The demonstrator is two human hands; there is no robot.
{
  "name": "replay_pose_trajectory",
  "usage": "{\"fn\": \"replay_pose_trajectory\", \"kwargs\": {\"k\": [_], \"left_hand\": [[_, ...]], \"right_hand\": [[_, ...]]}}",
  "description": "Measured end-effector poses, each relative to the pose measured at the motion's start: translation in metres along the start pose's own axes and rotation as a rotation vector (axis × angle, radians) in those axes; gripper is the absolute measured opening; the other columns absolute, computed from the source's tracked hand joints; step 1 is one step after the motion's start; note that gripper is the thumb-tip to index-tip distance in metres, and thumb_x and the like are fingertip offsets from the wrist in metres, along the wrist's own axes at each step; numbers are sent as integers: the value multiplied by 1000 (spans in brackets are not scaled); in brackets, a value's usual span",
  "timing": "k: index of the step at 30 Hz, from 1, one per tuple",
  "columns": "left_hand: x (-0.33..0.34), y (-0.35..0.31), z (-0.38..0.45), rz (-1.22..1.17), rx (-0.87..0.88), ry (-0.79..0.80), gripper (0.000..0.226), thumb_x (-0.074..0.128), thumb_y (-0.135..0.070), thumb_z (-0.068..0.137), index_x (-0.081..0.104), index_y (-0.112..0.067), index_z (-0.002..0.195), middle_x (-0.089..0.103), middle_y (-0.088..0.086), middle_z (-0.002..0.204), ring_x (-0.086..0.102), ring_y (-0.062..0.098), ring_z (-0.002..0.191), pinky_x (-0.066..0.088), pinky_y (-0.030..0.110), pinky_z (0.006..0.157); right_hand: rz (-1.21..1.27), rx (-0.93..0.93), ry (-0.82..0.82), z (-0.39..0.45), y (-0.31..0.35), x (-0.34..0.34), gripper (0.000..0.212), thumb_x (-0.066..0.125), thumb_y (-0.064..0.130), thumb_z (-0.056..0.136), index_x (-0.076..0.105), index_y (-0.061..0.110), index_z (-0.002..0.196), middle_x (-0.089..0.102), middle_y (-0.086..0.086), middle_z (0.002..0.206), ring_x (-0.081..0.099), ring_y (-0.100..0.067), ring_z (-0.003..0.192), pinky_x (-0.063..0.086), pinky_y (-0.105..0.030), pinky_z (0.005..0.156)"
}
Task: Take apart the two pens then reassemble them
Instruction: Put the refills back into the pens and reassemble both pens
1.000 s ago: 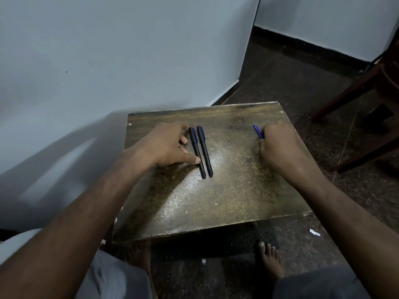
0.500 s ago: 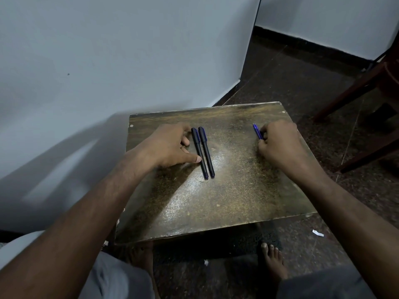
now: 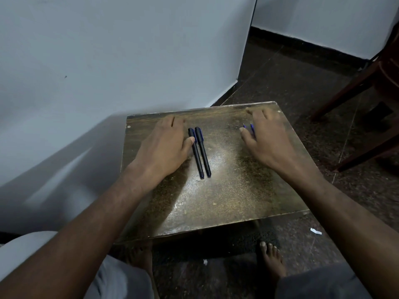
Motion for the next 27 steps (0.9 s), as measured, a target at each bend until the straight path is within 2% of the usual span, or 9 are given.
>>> {"fn": "replay_pose_trajectory", "kwargs": {"k": [2,4,6,8,10,14,23,25,27], "left_hand": [[1,0,-4,30,5,15,59,49,-40,112,38,-7,161,49,15,157,45,31,147,39,44,121],[5,5,-6,81,-20,90,66,42,-42,114,27,-6,167,34,17,171,31,34,159,28,46,129],[14,11,-8,126,-43,199,72,33,-47,115,13,-6,171,13,17,180,13,34,167,16,49,135],[23,12,-9,153,-55,282,76,26,-52,114,1,-8,172,-3,13,182,0,34,168,11,52,136],[27,9,-9,164,-68,311,77,23,-52,114,-5,-9,172,-12,11,182,-6,34,168,8,54,136],[28,3,-9,153,-80,316,77,23,-50,115,-9,-8,171,-17,11,181,-10,35,168,6,54,136],[27,2,-5,155,-86,362,78,25,-49,116,-10,-7,171,-18,12,180,-11,35,167,7,53,136],[26,2,-5,157,-84,372,78,26,-49,116,-11,-7,170,-18,11,180,-11,35,167,7,52,136],[24,3,-5,155,-74,374,79,28,-50,115,-9,-7,171,-17,11,181,-10,34,168,7,51,136]], "right_hand": [[9,19,19,3,-11,0,59,57,28,108,43,4,159,53,-22,154,47,-40,146,37,-48,122],[-44,81,99,7,-32,2,64,50,32,110,34,0,163,42,-25,165,37,-41,155,34,-52,127],[-102,163,251,5,-48,8,74,39,44,113,18,1,170,18,-23,179,15,-40,167,21,-56,134],[-123,222,390,-3,-52,18,82,28,54,114,-1,4,172,-8,-16,182,-8,-38,169,5,-55,136],[-118,218,388,-13,-46,26,85,22,60,112,-6,7,172,-17,-13,181,-17,-34,168,-2,-54,135],[-132,161,285,-25,-29,33,82,20,57,113,-6,7,172,-19,-11,181,-23,-33,167,-8,-53,134],[-120,33,270,-33,8,47,73,19,46,116,-11,9,172,-22,-9,181,-27,-31,165,-12,-50,133],[-83,25,268,-32,12,48,73,19,45,116,-10,10,172,-20,-9,181,-25,-30,166,-11,-50,133],[-49,27,236,-30,17,44,73,26,43,116,-4,9,173,-9,-12,183,-13,-31,169,-2,-50,136]]}}
Point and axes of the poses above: each hand's wrist, its own z-axis towards the middle knuckle, its own x-axis out of the palm, y = z × x, the point moved 3 cm from there along z, towards the middle knuckle
